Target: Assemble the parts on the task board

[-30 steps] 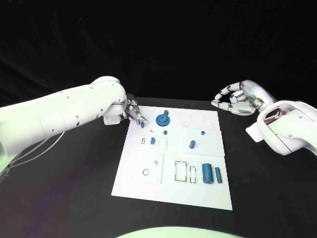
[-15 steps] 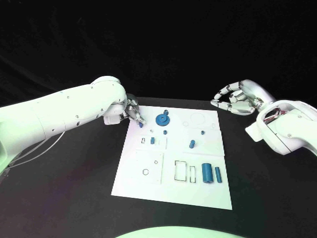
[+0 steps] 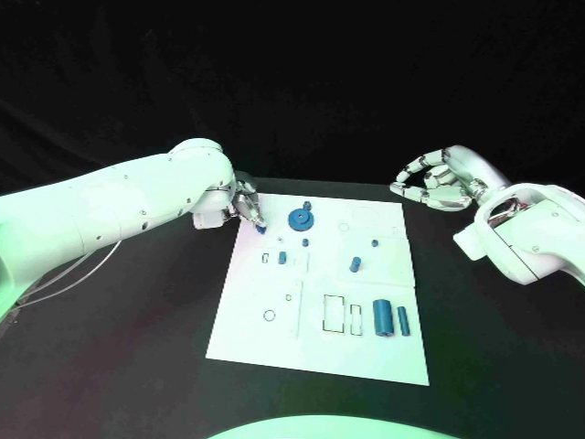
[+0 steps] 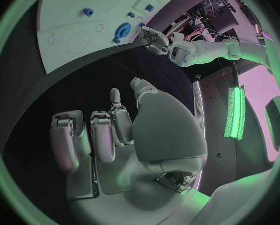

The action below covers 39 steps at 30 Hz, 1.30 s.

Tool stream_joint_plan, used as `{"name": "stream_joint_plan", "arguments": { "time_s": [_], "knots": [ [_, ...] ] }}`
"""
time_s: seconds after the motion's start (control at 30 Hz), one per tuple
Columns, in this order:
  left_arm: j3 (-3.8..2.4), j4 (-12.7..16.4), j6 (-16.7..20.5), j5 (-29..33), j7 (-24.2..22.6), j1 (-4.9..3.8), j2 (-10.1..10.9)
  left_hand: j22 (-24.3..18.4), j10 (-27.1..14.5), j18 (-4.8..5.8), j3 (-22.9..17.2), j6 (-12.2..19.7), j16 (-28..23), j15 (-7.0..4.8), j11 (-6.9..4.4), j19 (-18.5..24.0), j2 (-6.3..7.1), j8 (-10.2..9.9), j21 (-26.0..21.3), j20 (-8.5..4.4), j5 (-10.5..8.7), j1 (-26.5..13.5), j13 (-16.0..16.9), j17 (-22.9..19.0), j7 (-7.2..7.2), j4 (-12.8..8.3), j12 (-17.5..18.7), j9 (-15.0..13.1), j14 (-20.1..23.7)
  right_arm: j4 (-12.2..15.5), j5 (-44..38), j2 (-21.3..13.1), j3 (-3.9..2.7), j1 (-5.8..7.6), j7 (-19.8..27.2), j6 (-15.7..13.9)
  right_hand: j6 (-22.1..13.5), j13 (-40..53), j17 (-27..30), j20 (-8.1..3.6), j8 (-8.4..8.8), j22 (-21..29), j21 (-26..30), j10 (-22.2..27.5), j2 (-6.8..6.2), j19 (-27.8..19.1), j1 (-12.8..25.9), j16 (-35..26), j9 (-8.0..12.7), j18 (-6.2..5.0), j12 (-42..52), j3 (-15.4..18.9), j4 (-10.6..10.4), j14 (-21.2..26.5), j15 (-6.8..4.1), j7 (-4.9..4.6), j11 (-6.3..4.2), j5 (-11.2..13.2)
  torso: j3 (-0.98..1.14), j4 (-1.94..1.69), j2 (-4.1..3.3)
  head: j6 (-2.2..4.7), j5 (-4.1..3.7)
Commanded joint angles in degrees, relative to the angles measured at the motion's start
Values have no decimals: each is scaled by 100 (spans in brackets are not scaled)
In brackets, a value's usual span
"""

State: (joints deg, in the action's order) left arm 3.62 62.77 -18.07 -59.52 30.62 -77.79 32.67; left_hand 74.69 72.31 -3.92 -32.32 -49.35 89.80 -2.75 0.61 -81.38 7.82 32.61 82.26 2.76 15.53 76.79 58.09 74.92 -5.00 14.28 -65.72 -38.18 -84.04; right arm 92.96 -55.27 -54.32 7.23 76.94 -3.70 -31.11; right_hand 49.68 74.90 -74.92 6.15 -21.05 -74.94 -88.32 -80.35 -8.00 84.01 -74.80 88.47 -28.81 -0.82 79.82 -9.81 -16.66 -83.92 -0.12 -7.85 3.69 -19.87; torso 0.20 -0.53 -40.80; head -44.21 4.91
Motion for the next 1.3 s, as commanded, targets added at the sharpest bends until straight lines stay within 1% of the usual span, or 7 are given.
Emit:
{"name": "stream_joint_plan", "arguments": {
  "time_s": [0.03,0.3,0.47,0.67,0.73,0.9,1.3],
  "knots": [
    [-2,50,71,183,-51,1,17,15,55,53,-669,-16,20,-20,-15,-19,10,182,34,32,43,-20,1,1508,12,-492,8,-191,-596,2,-43,5,0,-4,48,20,-39,397,-989,-54,-37,-1362,24,-8,8,461,48,-33,-8,24,-19,-29,4,-486,-49,-8,-35,3,0,3,-2,-6,5],
    [-23,323,300,387,20,1,222,30,130,54,-1099,-16,16,-42,-39,-27,139,330,43,19,47,-263,52,1500,33,-675,-43,-333,-593,10,-43,-7,-1,-4,56,9,-39,397,-989,-54,-37,-1362,24,-8,8,461,48,-33,-8,24,-19,-29,4,-486,-49,-8,-35,3,8,-2,8,0,19],
    [-35,734,544,479,49,-1,496,72,186,62,-1318,-35,14,-59,-59,-52,222,395,65,4,64,-376,109,1498,50,-780,-94,-397,-592,19,-43,-27,-1,-4,58,0,-40,392,-980,-55,-41,-1356,31,-4,14,456,46,-36,-12,21,-24,-39,5,-484,-51,-6,-37,-7,10,-14,16,-8,29],
    [-38,1237,834,395,5,9,808,93,232,66,-1519,-57,16,-74,-71,-65,305,437,76,-11,73,-472,152,1500,63,-879,-132,-442,-593,26,-43,-42,-1,-4,60,-5,-40,392,-980,-55,-41,-1356,31,-4,14,456,46,-36,-12,21,-24,-39,5,-484,-51,-6,-37,-7,4,-7,8,-5,32],
    [-37,1390,909,328,-20,30,902,110,249,69,-1622,-81,18,-82,-79,-74,372,454,86,-21,91,-488,167,1505,67,-953,-144,-458,-595,28,-43,-48,-1,-4,61,-7,-40,392,-980,-55,-41,-1356,31,-4,14,456,46,-36,-12,21,-24,-39,5,-484,-51,-6,-37,-7,1,-9,8,-12,29],
    [-36,1787,1077,82,-129,123,1128,120,250,70,-1692,-96,19,-82,-81,-79,419,463,91,-29,93,-511,153,1506,68,-997,-134,-469,-595,32,-43,-64,-1,-4,62,-11,-40,395,-978,-56,-42,-1359,28,-7,14,458,48,-37,-13,22,-20,-40,4,-484,-51,-6,-37,-8,-3,-15,12,-20,28],
    [-27,2186,1282,-496,-305,340,1293,140,283,75,-1753,-129,20,-85,-87,-90,481,479,102,-37,97,-529,178,1508,74,-1041,-156,-482,-596,31,-43,-68,-1,-4,71,-13,-39,394,-980,-56,-44,-1357,31,-6,17,456,54,-36,-15,22,-22,-42,2,-484,-51,-6,-37,-10,-14,-12,8,-34,41]
  ]
}}
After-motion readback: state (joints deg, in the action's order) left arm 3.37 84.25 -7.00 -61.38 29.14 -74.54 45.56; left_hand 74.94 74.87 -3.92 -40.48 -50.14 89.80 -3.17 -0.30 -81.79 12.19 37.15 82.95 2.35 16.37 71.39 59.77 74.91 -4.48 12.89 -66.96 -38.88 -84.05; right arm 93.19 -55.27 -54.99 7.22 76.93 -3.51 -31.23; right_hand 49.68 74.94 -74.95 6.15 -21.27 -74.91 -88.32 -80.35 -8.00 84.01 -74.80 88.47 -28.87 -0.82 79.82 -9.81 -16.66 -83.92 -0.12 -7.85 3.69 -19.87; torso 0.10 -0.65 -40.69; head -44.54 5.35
